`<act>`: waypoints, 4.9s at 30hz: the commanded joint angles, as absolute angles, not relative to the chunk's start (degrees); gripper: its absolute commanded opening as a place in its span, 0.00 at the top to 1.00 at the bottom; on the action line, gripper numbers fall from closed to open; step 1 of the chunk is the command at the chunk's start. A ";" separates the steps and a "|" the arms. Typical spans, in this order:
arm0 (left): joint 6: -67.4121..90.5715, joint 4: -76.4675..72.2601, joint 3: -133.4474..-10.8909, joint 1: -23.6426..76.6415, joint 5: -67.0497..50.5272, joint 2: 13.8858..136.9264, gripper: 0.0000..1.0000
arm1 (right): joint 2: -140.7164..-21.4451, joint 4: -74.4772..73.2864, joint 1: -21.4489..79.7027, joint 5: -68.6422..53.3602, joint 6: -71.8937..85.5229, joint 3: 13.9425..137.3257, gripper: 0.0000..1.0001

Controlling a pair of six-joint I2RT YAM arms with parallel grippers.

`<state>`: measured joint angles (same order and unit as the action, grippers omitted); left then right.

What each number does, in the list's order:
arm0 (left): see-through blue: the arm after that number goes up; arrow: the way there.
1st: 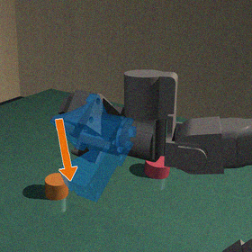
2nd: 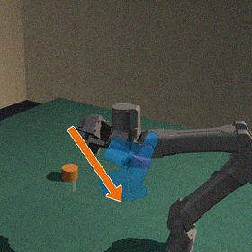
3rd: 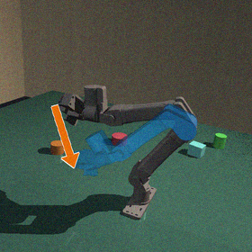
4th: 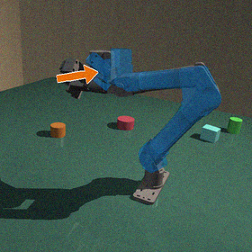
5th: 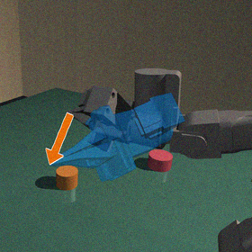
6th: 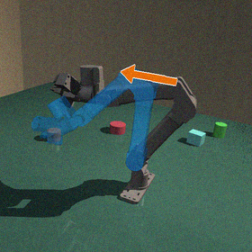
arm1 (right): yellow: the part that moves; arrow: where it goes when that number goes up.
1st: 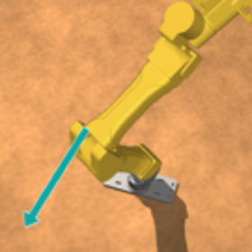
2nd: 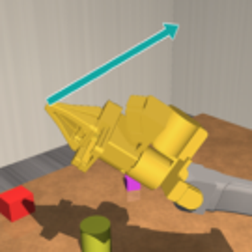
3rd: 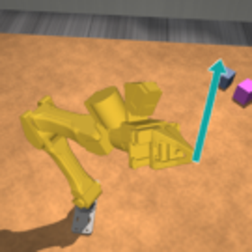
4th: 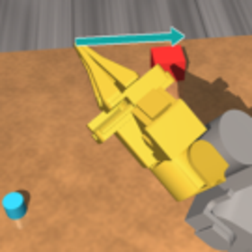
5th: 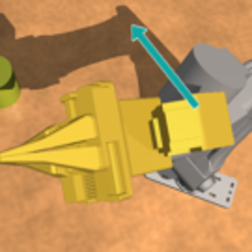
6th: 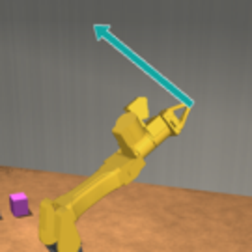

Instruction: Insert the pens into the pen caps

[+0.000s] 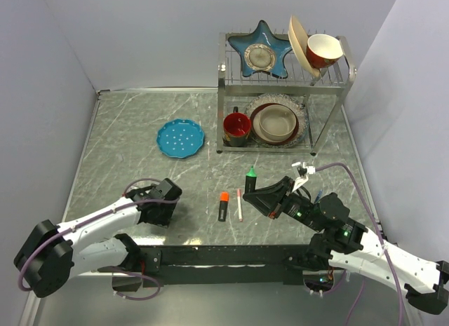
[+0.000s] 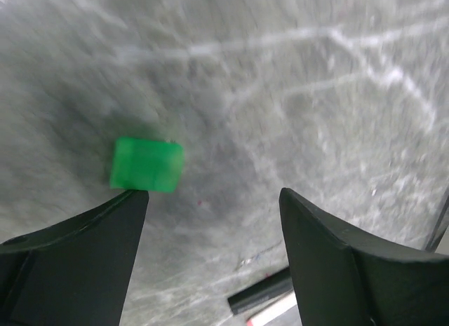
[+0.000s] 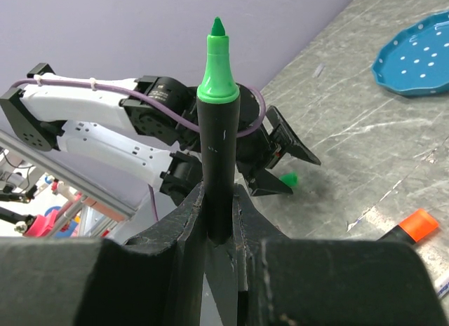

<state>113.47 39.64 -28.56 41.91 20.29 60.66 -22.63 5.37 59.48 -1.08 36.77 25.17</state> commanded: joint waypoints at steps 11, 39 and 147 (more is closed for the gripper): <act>119.10 42.28 -29.35 32.34 24.35 62.31 0.21 | -21.53 6.07 59.50 -0.70 36.56 27.60 1.00; 117.43 54.05 -36.73 30.85 16.35 76.19 0.42 | -20.57 3.96 59.50 -0.09 35.95 28.30 1.00; 52.22 7.14 -41.85 68.82 21.46 37.28 0.21 | -49.66 19.24 59.94 -13.87 30.76 32.96 1.00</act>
